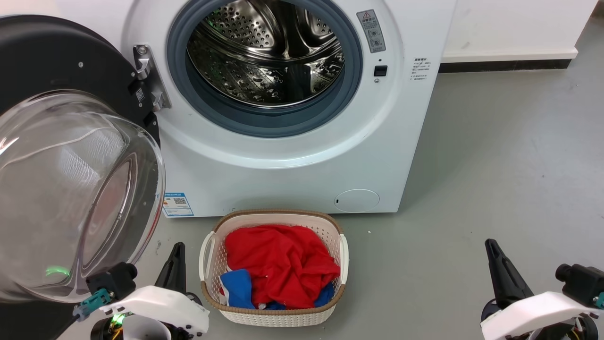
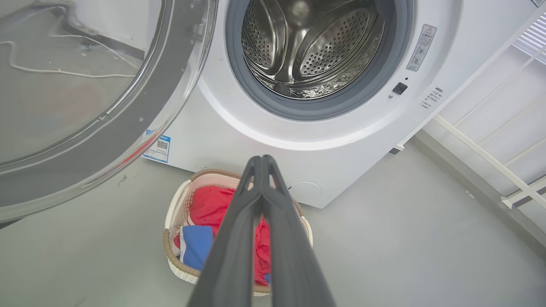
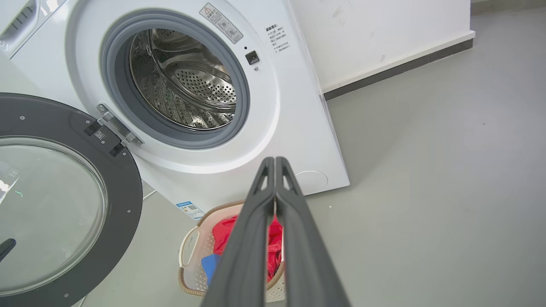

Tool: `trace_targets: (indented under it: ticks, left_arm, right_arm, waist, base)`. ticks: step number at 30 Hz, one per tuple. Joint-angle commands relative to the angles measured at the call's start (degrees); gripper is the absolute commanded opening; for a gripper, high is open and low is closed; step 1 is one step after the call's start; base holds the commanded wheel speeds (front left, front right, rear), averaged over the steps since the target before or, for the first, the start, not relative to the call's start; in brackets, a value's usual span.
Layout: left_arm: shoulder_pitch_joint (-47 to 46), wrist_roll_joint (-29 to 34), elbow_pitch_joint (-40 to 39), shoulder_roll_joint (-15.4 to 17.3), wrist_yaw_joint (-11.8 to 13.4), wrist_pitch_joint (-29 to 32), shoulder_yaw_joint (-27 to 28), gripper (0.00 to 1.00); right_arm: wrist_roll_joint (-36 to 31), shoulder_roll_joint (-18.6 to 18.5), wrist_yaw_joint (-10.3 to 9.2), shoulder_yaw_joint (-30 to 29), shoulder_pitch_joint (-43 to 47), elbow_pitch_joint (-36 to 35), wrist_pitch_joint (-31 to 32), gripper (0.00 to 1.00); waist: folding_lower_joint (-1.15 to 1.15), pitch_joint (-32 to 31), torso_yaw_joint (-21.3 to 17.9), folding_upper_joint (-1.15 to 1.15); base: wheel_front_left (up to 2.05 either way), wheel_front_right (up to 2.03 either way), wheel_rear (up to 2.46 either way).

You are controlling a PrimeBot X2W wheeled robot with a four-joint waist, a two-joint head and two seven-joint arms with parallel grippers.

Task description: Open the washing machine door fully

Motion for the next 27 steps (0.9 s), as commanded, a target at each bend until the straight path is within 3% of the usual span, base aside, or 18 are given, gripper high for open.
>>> trace_targets:
  ticks: [1, 27]
  left_arm:
    - [-1.5, -1.77, -0.51, 0.01, -0.69, 0.48, 1.34, 0.0]
    - [-1.89, -18.04, 0.75, -4.97, -6.95, 5.97, 9.44, 0.0]
  right_arm:
    - [2.55, -0.02, 0.0, -0.31, -1.83, -0.36, 0.32, 0.0]
    - [25.05, 0.15, 0.0, -1.81, -4.75, 3.38, 2.3, 0.0]
  waist:
    - [0.0, 0.01, 0.03, 0.0]
    - [0.0, 0.16, 0.52, 0.0]
  base:
    - [0.0, 0.0, 0.0]
    - [0.0, 0.0, 0.0]
